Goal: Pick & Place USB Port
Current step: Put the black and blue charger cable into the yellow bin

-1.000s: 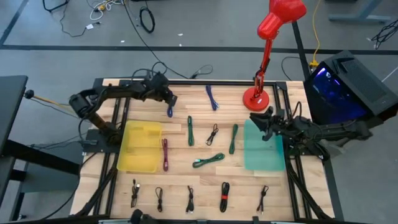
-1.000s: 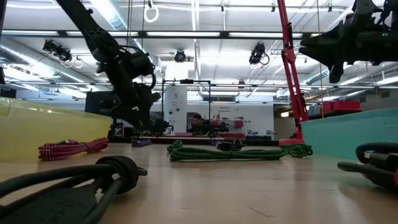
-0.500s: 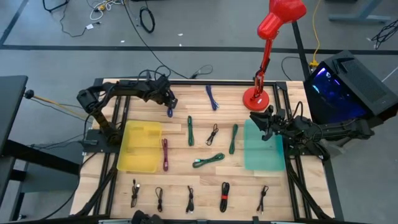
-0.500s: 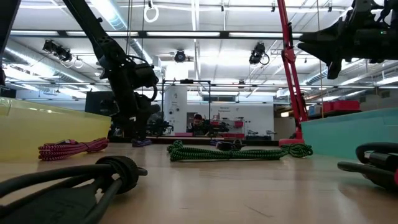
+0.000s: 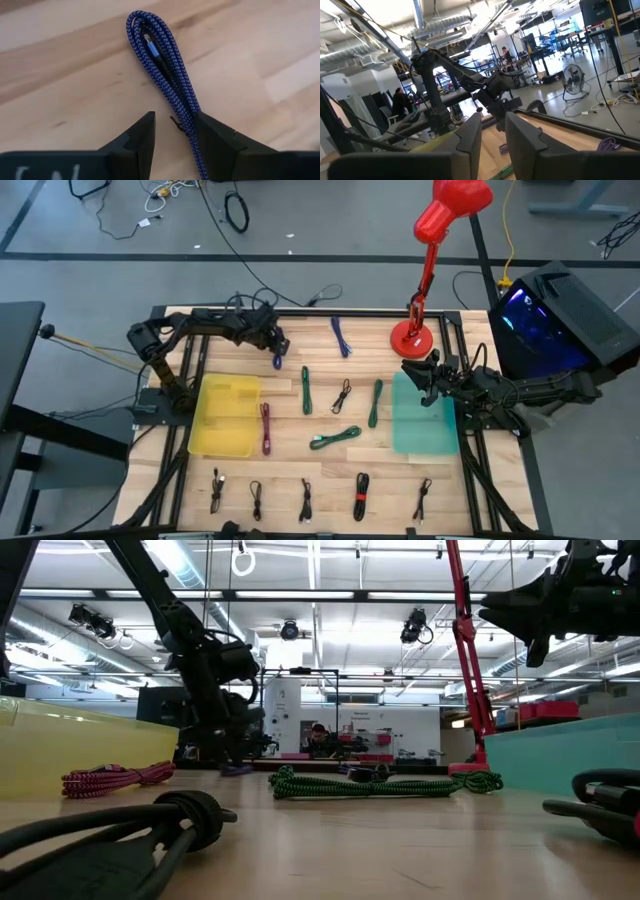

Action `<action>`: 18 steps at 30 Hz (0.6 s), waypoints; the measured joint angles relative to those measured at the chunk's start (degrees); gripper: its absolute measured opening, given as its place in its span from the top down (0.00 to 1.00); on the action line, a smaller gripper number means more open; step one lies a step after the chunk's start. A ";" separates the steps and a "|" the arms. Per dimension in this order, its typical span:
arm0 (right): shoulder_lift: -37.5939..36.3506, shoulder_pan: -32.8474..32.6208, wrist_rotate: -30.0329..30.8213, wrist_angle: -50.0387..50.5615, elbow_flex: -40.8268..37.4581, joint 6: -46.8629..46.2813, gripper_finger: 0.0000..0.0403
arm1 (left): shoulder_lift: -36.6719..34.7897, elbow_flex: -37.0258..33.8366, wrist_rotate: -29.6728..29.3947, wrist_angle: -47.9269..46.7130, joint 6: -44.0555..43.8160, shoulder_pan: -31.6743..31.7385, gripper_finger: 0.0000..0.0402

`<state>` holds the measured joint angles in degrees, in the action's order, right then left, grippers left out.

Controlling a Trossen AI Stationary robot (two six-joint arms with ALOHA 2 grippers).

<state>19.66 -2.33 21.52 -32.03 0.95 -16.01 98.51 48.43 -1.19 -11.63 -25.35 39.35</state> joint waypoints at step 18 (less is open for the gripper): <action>0.00 -0.01 0.02 0.00 0.00 0.02 0.77 | 0.08 -0.10 4.62 1.35 -1.05 -0.92 0.66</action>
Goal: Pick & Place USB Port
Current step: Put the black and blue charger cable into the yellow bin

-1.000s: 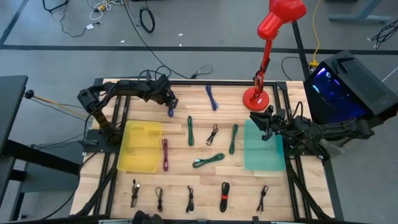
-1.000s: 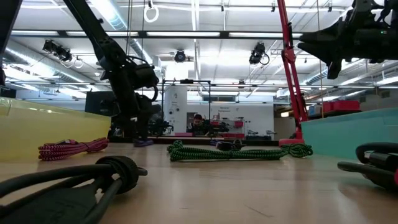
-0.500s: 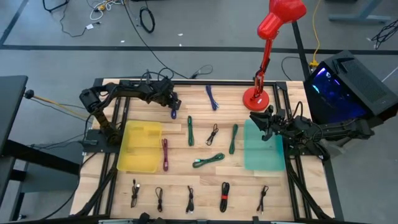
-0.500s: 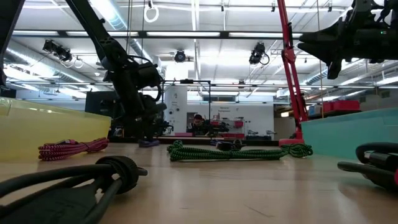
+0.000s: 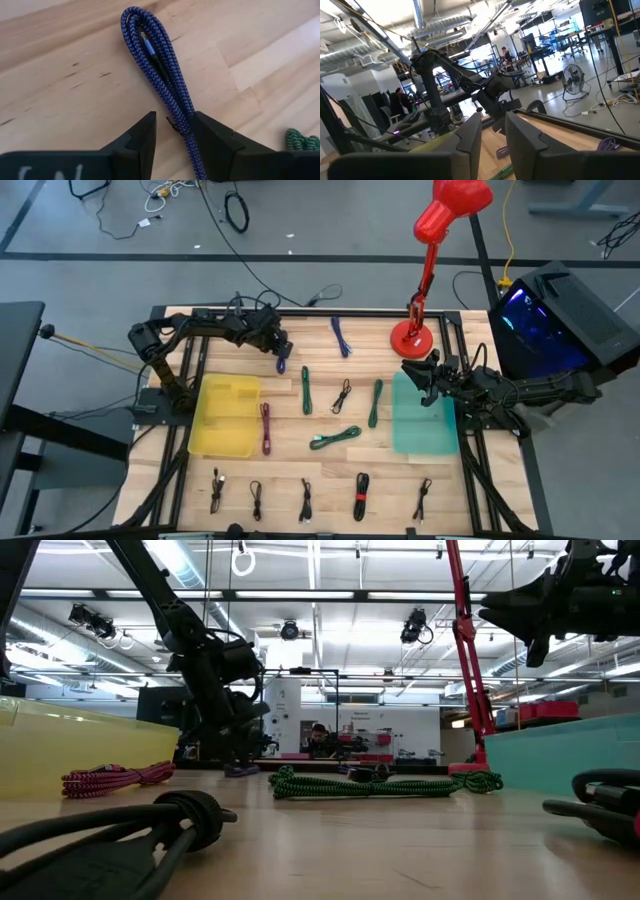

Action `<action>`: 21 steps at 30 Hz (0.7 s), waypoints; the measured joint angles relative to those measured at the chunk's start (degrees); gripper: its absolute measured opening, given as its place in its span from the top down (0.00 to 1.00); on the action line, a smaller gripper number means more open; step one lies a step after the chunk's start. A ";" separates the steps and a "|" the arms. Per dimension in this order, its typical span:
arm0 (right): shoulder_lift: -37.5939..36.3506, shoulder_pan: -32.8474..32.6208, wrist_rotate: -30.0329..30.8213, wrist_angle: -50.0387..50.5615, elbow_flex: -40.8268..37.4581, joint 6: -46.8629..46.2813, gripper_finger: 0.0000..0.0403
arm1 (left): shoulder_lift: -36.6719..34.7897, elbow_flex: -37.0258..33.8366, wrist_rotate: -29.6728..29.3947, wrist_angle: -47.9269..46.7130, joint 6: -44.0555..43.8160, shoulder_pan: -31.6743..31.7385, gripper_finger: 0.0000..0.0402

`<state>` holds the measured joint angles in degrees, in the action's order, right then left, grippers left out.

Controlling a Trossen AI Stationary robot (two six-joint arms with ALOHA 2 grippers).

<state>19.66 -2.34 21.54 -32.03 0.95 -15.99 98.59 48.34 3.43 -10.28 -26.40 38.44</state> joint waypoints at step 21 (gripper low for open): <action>0.00 0.00 0.01 0.02 0.00 0.02 0.77 | 0.02 1.90 -3.63 -2.27 -0.39 -3.77 0.66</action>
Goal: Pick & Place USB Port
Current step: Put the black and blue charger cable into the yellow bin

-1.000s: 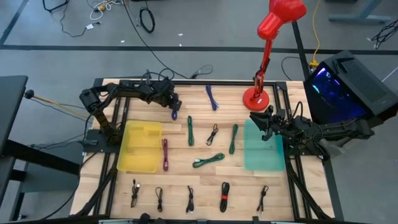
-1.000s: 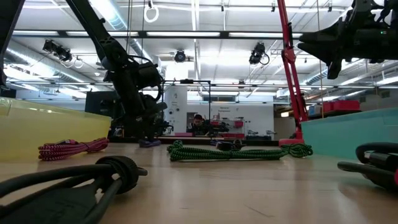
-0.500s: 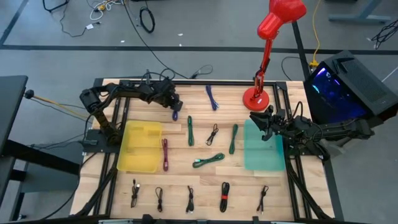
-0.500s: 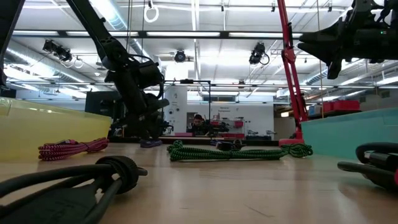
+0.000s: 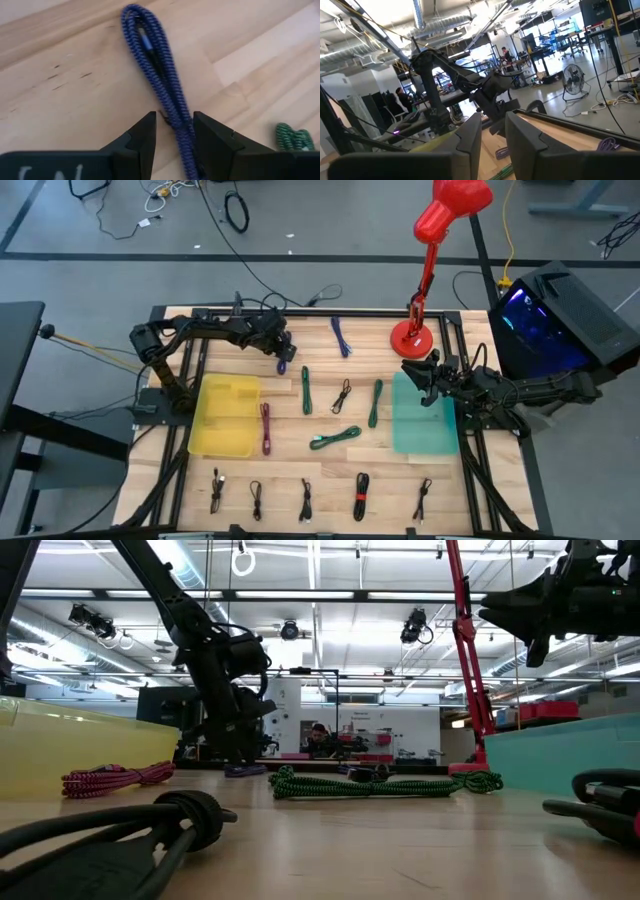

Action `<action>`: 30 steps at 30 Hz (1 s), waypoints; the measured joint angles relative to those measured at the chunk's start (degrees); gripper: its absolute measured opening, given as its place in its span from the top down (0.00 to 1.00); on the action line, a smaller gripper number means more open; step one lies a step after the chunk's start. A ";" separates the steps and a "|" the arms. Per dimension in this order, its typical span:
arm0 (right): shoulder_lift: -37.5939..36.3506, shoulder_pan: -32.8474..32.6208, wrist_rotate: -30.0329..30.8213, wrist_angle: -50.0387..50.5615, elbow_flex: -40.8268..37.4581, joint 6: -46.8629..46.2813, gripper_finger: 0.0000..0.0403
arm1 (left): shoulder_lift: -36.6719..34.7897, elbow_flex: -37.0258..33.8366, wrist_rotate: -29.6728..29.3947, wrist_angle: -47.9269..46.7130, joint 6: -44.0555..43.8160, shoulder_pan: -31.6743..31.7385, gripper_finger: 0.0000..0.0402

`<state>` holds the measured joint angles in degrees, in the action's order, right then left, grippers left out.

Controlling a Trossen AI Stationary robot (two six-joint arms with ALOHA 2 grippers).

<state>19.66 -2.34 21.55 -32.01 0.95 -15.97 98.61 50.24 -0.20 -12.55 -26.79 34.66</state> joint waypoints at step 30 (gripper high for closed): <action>0.22 0.01 0.05 0.51 0.00 0.33 0.77 | 1.10 1.25 -2.56 -4.18 5.27 -2.35 0.94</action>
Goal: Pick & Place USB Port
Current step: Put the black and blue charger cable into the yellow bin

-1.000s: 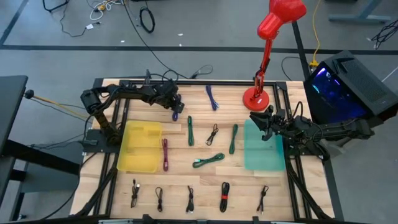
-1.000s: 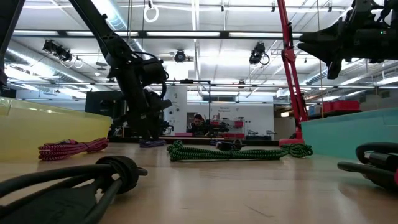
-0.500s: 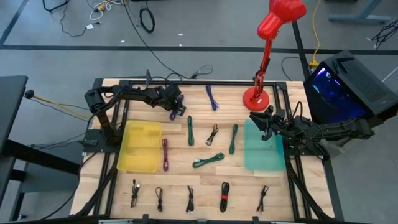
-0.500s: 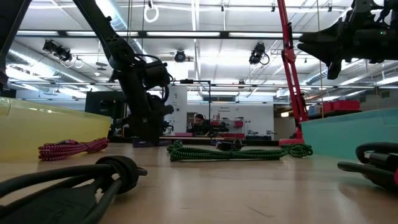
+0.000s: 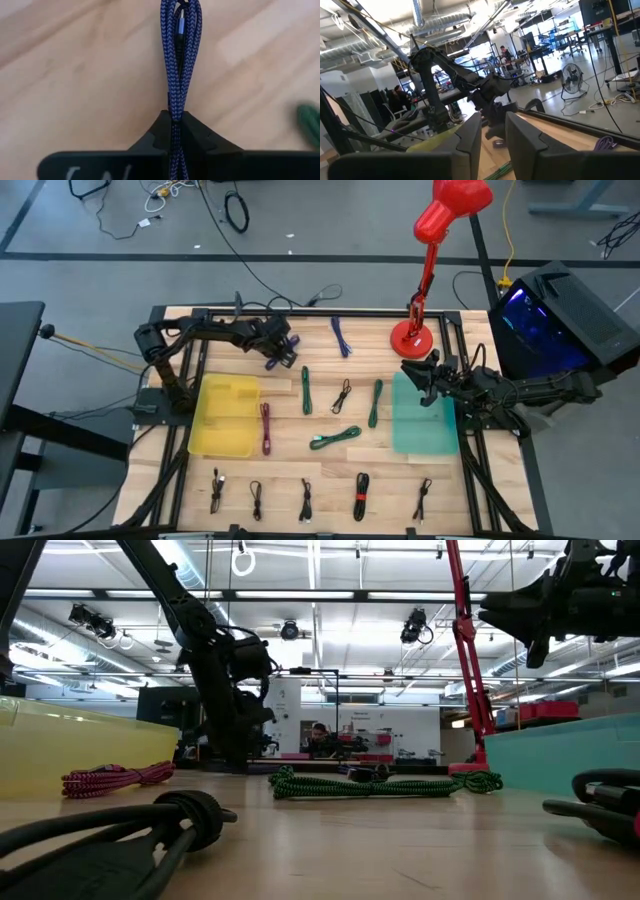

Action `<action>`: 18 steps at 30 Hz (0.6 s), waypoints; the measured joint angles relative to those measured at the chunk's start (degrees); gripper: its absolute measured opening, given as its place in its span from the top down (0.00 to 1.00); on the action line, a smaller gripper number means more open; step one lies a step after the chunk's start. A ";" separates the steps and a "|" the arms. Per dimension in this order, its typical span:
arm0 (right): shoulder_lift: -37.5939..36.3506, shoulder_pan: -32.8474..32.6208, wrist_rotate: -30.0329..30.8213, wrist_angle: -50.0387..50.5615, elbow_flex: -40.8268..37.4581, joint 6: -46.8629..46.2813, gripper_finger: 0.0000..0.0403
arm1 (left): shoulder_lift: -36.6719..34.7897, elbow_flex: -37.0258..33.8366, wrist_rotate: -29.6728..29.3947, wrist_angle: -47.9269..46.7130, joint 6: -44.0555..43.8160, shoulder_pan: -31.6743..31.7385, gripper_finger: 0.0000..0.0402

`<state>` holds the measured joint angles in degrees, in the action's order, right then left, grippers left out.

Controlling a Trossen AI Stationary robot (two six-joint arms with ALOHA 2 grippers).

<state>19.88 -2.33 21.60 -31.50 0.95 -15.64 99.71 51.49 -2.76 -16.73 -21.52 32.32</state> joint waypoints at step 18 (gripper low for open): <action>0.07 -0.02 3.44 2.90 -0.02 0.04 0.77 | -48.11 -0.51 -10.93 -41.10 -10.97 -16.95 0.94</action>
<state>19.94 -2.35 25.04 -28.60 0.93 -15.59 51.60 50.98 -13.70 -57.83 -32.49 15.36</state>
